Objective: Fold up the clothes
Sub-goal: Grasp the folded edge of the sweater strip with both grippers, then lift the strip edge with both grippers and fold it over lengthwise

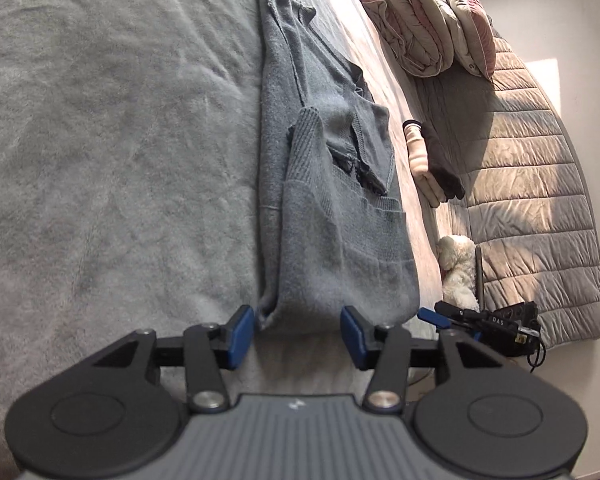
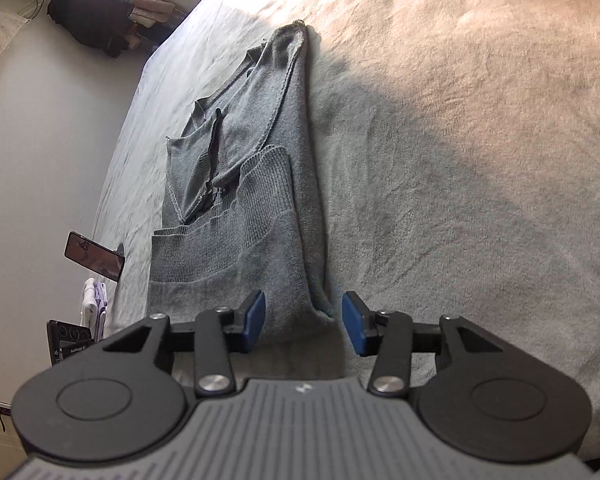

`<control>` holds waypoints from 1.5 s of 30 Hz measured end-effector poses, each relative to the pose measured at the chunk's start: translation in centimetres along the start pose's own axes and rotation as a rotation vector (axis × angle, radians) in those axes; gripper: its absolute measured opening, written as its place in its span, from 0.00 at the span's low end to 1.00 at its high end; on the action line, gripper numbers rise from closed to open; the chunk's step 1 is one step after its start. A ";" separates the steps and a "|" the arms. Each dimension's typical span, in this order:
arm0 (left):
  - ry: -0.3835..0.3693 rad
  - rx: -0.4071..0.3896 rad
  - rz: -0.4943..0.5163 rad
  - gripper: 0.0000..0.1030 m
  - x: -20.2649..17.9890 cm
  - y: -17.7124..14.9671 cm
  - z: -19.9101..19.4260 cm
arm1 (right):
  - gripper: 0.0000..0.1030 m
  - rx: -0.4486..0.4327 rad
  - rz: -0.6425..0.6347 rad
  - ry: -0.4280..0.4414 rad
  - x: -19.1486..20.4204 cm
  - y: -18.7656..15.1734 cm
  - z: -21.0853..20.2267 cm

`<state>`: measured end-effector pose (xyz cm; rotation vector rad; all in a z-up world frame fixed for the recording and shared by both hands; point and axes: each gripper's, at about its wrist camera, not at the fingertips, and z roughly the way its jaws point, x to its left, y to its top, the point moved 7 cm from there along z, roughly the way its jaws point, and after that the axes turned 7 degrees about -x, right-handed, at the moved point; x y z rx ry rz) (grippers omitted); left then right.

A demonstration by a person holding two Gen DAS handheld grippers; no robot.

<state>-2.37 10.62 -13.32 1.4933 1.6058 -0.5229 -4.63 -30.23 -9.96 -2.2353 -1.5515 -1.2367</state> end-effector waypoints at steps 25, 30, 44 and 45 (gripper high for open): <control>-0.301 -0.112 -0.013 0.11 -0.1 -0.4 1.3 | 0.17 -0.042 0.148 0.349 0.6 -0.5 1.2; -0.429 -0.205 -0.067 0.10 -1.5 1.3 0.0 | 0.17 -0.117 0.188 0.418 2.1 1.5 -0.2; -0.447 -0.445 -0.219 0.10 -5.0 12.3 1.5 | 0.16 -0.245 0.252 0.385 4.2 11.8 2.3; -0.434 -0.454 -0.229 0.10 -4.8 13.1 2.0 | 0.16 -0.251 0.260 0.381 4.0 12.5 2.9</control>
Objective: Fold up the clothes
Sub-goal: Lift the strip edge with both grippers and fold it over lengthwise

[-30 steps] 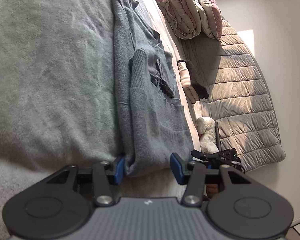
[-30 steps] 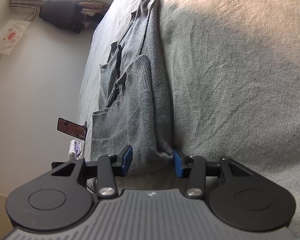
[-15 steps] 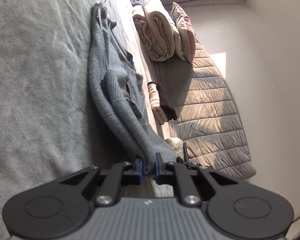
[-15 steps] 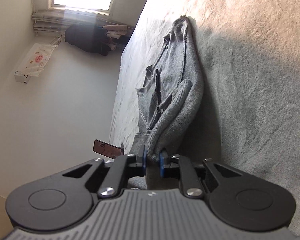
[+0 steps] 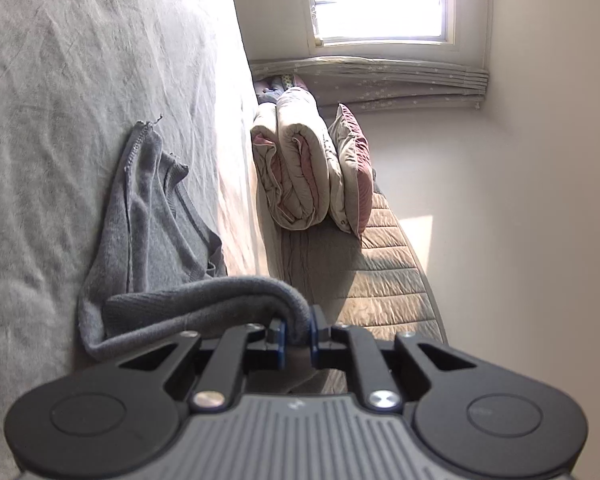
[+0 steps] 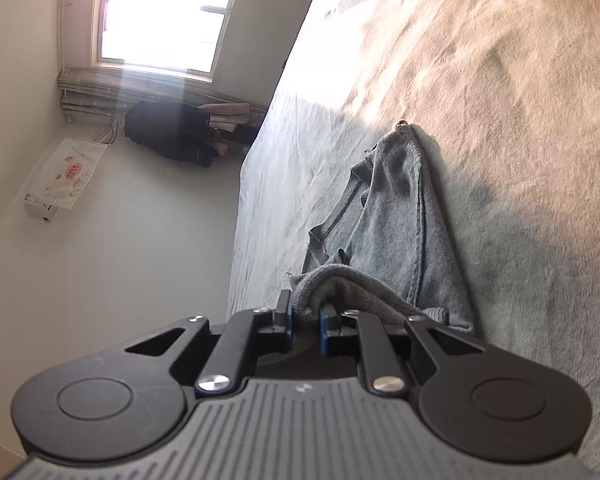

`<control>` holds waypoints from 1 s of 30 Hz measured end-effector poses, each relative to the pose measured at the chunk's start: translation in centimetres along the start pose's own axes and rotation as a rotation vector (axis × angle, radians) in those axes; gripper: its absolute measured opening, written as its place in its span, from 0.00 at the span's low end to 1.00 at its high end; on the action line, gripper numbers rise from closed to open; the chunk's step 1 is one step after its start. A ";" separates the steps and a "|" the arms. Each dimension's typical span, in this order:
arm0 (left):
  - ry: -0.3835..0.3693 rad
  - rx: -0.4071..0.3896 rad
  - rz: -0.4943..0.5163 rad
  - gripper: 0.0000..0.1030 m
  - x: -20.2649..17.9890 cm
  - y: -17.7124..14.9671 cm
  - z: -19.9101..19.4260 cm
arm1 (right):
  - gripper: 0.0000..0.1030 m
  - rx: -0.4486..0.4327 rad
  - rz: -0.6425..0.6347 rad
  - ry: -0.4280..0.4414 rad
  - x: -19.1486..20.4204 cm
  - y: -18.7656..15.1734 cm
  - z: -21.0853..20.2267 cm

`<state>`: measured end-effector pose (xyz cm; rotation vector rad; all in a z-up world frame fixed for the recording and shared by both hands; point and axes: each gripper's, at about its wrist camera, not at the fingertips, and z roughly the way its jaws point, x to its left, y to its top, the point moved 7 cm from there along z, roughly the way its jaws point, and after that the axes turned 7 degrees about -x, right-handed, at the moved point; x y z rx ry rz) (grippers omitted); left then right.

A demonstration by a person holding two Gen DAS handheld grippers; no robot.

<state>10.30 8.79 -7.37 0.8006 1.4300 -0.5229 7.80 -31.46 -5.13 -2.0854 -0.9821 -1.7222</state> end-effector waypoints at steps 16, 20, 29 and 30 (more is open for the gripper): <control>0.207 -0.119 0.171 0.43 3.6 6.3 3.5 | 0.43 -0.107 0.008 -0.007 -4.2 6.1 4.6; 0.289 -0.087 0.403 0.43 2.6 6.4 4.7 | 0.43 -0.156 -0.330 -0.158 -2.1 6.3 4.5; 0.402 -0.003 0.671 0.42 4.0 4.8 8.8 | 0.43 -0.094 -0.693 -0.280 -1.1 3.4 7.9; 0.410 -0.003 0.683 0.41 4.2 4.8 9.1 | 0.43 -0.093 -0.727 -0.301 -1.3 3.3 8.6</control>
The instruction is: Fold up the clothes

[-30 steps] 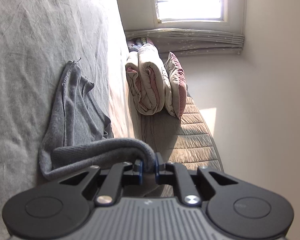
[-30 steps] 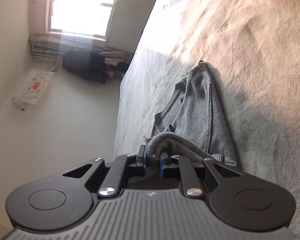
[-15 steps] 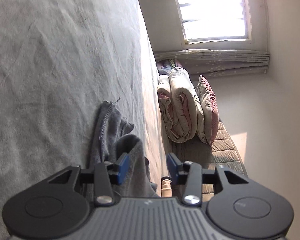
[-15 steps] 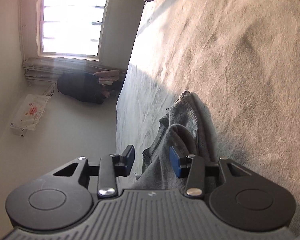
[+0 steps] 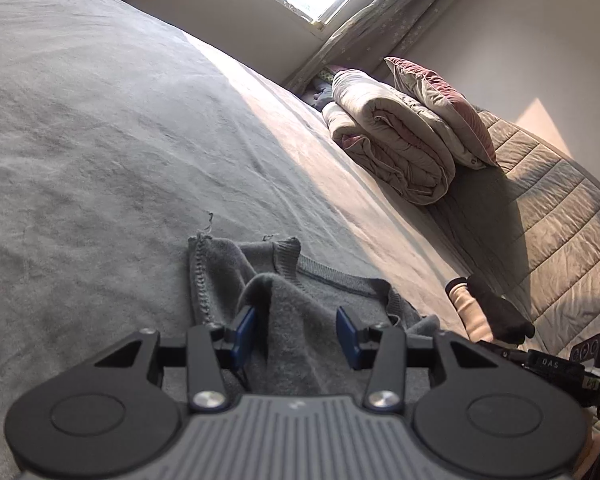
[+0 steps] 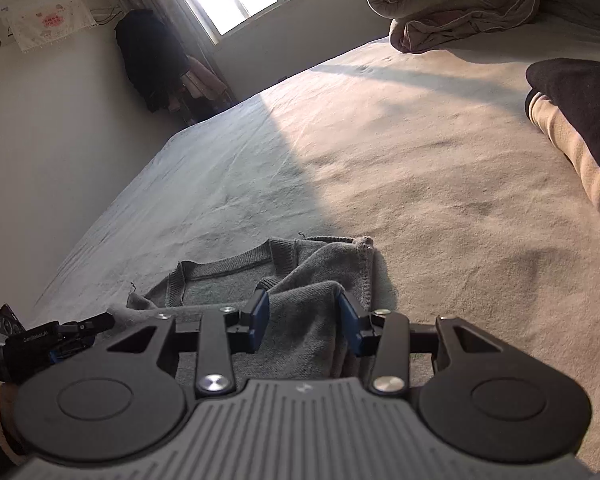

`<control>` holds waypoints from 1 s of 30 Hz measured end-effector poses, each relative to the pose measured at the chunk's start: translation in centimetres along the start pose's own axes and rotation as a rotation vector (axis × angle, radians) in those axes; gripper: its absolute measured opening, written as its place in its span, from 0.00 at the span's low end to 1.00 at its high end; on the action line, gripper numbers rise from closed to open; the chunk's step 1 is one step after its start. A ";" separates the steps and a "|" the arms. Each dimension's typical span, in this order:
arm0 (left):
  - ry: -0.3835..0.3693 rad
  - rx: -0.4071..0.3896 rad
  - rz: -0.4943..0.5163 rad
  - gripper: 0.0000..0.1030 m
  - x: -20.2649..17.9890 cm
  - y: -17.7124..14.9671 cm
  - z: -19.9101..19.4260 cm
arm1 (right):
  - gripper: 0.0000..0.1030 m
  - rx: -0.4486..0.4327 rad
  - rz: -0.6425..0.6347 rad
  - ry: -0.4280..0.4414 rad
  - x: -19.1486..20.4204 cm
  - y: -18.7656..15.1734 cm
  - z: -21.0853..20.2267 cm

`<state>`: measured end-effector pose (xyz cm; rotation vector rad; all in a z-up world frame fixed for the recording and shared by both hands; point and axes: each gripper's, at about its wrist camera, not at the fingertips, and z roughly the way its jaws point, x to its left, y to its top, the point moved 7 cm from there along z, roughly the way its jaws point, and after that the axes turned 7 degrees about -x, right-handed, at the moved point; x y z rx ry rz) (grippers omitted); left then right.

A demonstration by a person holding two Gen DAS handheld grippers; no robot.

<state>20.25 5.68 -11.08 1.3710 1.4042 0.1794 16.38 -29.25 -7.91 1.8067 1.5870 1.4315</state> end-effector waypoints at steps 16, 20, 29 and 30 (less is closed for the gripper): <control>0.070 -0.151 0.055 0.04 -1.0 3.4 -0.6 | 0.10 -0.179 -0.272 -0.131 2.8 1.0 1.8; 0.104 -0.159 0.045 0.04 -0.2 4.6 0.9 | 0.09 -0.187 -0.258 -0.143 2.6 2.5 4.2; 0.198 -0.120 0.093 0.04 1.5 4.8 5.2 | 0.10 -0.136 -0.242 -0.196 0.7 2.6 9.1; 0.208 -0.111 0.098 0.04 1.8 4.5 5.6 | 0.10 -0.126 -0.247 -0.202 0.6 2.4 9.5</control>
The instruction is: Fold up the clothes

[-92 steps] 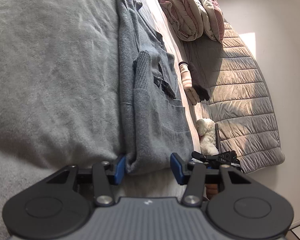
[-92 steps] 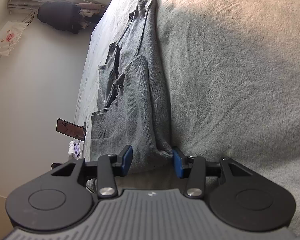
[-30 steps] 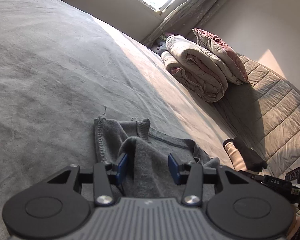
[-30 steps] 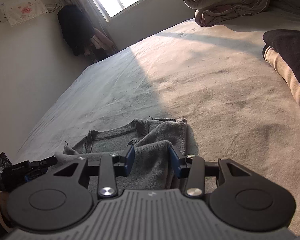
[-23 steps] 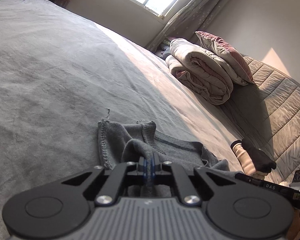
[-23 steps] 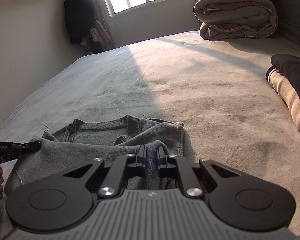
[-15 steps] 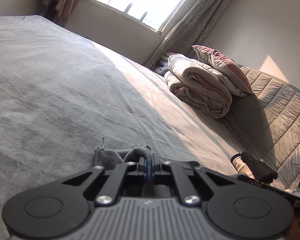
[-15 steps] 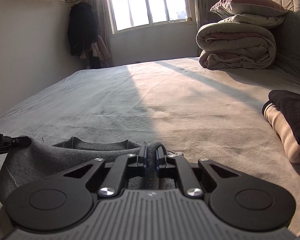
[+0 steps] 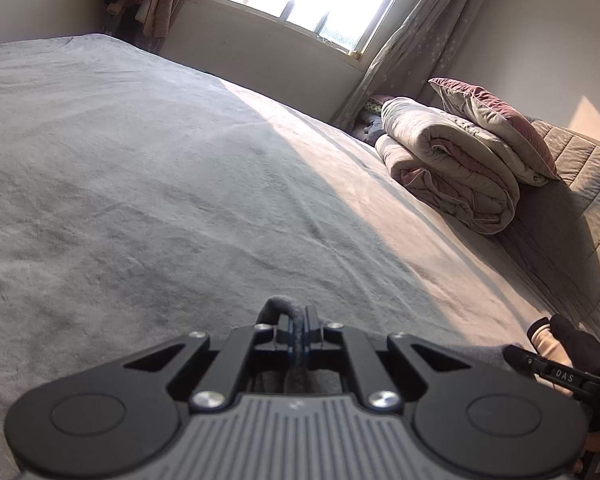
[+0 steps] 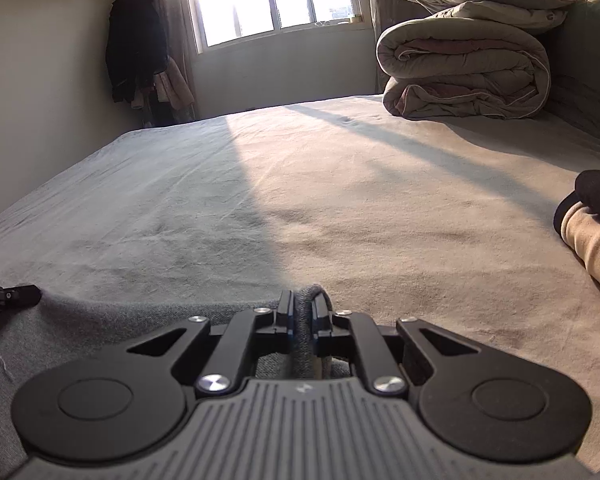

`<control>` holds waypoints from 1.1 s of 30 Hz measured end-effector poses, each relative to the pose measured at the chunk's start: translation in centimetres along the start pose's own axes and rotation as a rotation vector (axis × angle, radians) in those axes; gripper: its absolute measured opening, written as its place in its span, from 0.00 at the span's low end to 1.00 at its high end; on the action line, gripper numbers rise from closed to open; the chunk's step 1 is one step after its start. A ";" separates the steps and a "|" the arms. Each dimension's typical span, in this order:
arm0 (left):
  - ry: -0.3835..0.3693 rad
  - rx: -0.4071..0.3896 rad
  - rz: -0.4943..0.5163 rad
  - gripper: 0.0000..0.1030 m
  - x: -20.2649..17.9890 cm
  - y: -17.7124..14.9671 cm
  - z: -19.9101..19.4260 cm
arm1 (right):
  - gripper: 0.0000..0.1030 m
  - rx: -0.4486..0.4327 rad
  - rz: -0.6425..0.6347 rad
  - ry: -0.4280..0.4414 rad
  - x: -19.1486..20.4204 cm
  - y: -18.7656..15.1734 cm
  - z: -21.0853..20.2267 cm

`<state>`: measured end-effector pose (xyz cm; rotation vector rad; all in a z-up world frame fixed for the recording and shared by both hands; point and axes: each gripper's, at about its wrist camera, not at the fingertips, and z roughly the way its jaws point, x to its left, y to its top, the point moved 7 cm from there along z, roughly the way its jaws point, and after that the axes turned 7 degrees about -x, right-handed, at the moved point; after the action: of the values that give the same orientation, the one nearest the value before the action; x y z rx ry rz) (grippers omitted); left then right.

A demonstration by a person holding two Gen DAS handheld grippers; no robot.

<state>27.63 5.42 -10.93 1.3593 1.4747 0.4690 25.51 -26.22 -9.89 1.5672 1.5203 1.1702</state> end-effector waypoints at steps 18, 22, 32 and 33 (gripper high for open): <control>-0.037 -0.086 0.112 0.24 -5.2 2.1 -2.9 | 0.35 -0.035 -0.062 0.081 4.0 1.9 -2.6; -0.038 -0.008 0.190 0.19 -6.9 -0.2 -0.4 | 0.35 0.025 -0.139 0.161 8.3 0.7 -1.2; 0.059 0.008 0.183 0.09 -2.6 -1.2 0.5 | 0.13 0.084 -0.034 0.113 4.6 -1.1 1.0; 0.069 0.010 0.181 0.09 -2.3 -1.0 0.3 | 0.13 0.077 -0.029 0.104 4.1 -0.9 0.6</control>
<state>27.01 2.98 -10.94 1.5046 1.4169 0.6299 25.43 -21.95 -10.32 1.5496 1.6682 1.2059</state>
